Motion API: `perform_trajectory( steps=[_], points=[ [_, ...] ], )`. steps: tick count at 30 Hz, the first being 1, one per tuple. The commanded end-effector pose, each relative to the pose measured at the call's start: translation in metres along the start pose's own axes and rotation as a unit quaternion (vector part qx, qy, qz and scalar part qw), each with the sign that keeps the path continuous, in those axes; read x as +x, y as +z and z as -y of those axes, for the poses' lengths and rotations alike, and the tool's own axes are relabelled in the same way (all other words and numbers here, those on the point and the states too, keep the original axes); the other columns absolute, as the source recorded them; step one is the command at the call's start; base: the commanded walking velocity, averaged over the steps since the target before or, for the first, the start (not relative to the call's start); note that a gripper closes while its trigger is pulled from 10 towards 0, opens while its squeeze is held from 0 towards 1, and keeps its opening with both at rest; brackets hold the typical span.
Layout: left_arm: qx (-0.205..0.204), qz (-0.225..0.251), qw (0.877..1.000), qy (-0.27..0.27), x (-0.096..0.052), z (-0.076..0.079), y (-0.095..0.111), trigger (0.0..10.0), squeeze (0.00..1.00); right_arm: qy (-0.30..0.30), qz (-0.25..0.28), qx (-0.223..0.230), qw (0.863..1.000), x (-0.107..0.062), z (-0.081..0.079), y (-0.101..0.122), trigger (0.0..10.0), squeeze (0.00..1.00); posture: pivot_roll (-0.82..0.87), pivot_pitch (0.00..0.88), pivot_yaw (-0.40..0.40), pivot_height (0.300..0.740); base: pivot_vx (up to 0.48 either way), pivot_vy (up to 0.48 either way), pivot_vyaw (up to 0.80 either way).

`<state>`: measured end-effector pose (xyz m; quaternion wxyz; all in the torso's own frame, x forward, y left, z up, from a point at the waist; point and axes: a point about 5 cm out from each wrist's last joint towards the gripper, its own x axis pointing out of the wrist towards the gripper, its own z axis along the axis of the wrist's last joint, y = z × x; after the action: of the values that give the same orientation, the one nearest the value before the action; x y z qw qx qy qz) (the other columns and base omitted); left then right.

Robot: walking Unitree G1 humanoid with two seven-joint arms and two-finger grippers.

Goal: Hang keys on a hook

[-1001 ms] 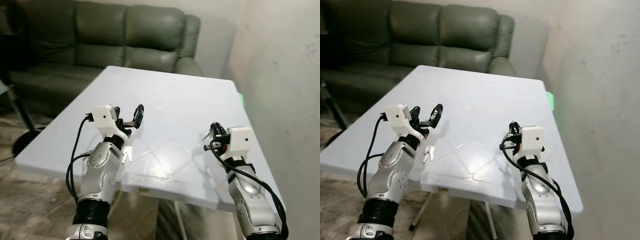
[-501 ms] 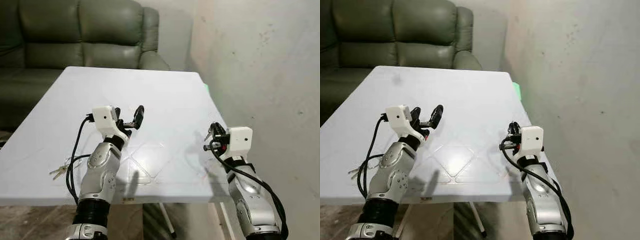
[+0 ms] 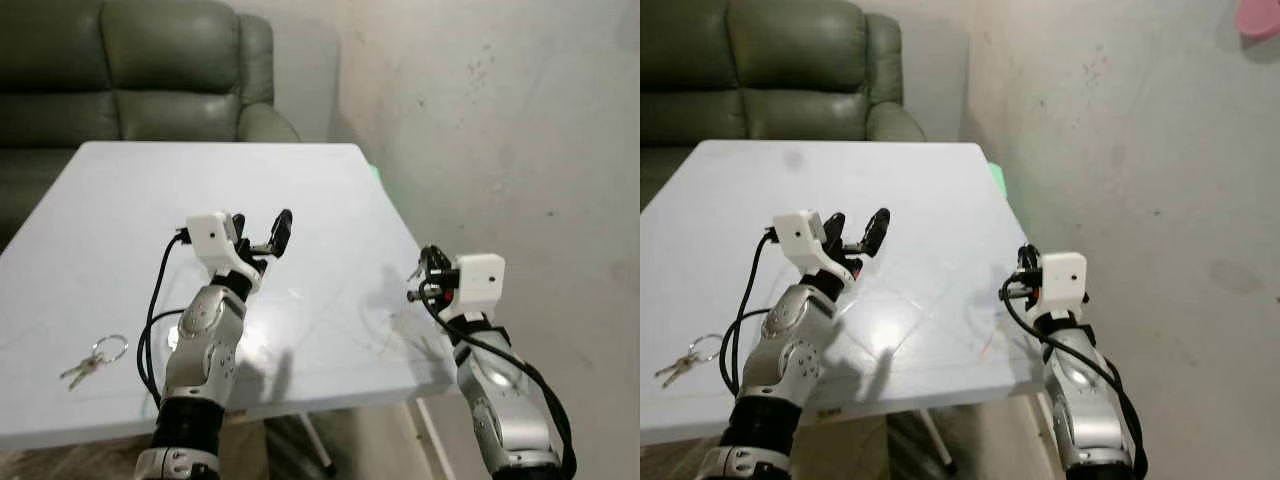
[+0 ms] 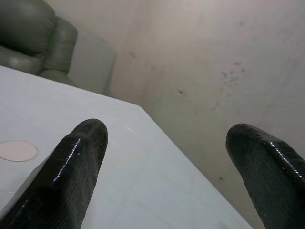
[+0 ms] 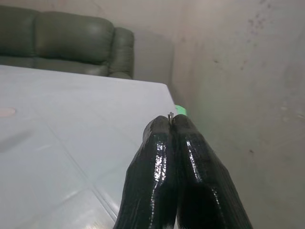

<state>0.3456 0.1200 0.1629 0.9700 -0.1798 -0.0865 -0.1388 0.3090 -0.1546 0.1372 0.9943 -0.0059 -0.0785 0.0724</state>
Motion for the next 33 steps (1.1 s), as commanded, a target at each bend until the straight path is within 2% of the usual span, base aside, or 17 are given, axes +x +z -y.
perform_trajectory(
  steps=[1,19,22,25,33],
  points=[
    [0.006,0.006,1.0,0.003,0.0018,0.0013,0.0032,10.0,0.0,-0.001,-0.01,-0.004,1.0,0.0001,0.0016,-0.0022,10.0,0.0,-0.02,0.0,-0.057,0.74,0.0,0.0,-0.66],
    [0.012,0.006,1.0,0.014,0.0029,-0.0013,0.003,10.0,0.0,-0.009,-0.013,-0.007,1.0,0.001,0.0051,-0.0014,10.0,0.0,-0.02,0.0,-0.061,0.74,0.0,0.0,-0.66],
    [0.031,0.001,0.999,0.006,0.0036,-0.0001,0.0039,10.0,0.0,-0.011,-0.012,-0.006,1.0,0.002,0.0059,-0.0006,10.0,0.0,-0.02,0.0,-0.061,0.74,0.0,-0.16,-0.66],
    [0.004,0.011,1.0,0.003,0.0034,0.0016,0.0044,10.0,0.0,-0.013,-0.012,-0.005,1.0,0.002,0.0062,-0.0003,10.0,0.0,-0.02,0.0,-0.061,0.74,0.0,-0.48,-0.65],
    [0.006,0.012,1.0,0.018,0.0041,-0.0018,0.0049,10.0,0.0,-0.018,-0.012,-0.006,1.0,0.0014,0.0087,0.0001,10.0,0.0,-0.03,0.0,-0.061,0.74,0.0,0.0,-0.66]
  ],
)
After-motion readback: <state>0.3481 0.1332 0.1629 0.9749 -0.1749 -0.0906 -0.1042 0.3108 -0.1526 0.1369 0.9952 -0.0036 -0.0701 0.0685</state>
